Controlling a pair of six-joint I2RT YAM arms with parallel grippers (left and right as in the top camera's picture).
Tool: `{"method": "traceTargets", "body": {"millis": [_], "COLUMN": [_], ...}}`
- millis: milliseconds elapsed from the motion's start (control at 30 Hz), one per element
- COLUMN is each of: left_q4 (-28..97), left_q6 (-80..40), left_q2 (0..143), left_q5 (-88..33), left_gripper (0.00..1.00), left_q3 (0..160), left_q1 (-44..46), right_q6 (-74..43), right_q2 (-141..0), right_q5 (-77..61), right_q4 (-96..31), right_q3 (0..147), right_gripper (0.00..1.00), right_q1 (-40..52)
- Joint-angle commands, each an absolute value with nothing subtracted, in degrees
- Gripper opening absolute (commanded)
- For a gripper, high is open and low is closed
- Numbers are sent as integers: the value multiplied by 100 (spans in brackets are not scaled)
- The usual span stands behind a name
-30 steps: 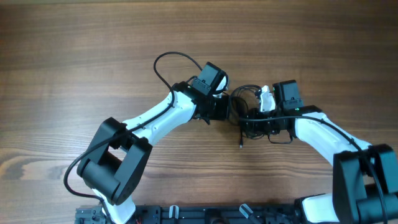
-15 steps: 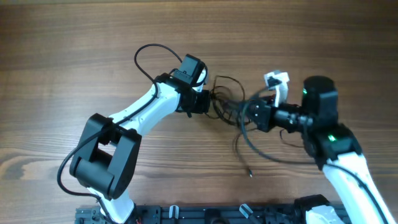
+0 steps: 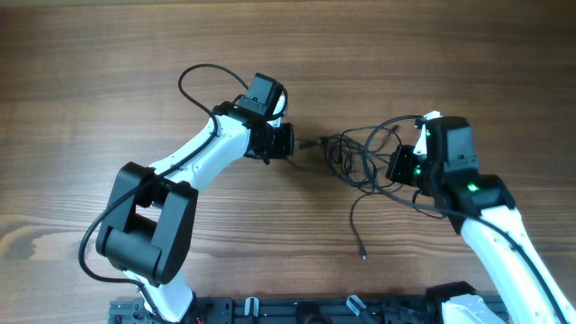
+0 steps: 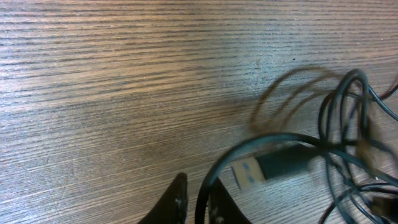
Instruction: Untangle cables
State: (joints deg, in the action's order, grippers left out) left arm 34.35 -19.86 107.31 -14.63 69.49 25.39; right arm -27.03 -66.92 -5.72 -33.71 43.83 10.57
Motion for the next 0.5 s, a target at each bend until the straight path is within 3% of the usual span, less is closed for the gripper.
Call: {"method": "traceTargets", "body": {"millis": [0, 133, 200, 233, 367, 433, 467], "left_q4": [3435, 3437, 3430, 3422, 3133, 2965, 2908], "left_q6": [-2038, -2040, -2038, -2036, -1647, -1516, -1518], "left_q2": [10796, 10796, 10796, 10796, 10796, 10796, 10796], "left_q5": [-1361, -1365, -1500, -1678, -2893, -3686, -3946], "left_gripper": [18, 21, 47, 65, 77, 80, 81], "left_q3": [6997, 6997, 6997, 6997, 6997, 6997, 6997], "left_q1": [2499, 2502, 2502, 2502, 2502, 2502, 2502], "right_q6": [-2088, -1778, -1793, -1800, -2366, -2565, -2550], "right_q2": [-6818, -6307, -6040, -6042, -6608, -7153, -7487], "right_q5": [-1315, -2222, -2182, -2008, -499, -753, -1221], "right_q4": [-2987, -2386, -2196, -2287, -3063, -3548, -3708], "right_q3": [4681, 5251, 5249, 5249, 5004, 4991, 4991], "right_gripper": [4, 4, 4, 4, 4, 5, 13], "right_q1": [1044, 1044, 1044, 1044, 1044, 1044, 1044]}}
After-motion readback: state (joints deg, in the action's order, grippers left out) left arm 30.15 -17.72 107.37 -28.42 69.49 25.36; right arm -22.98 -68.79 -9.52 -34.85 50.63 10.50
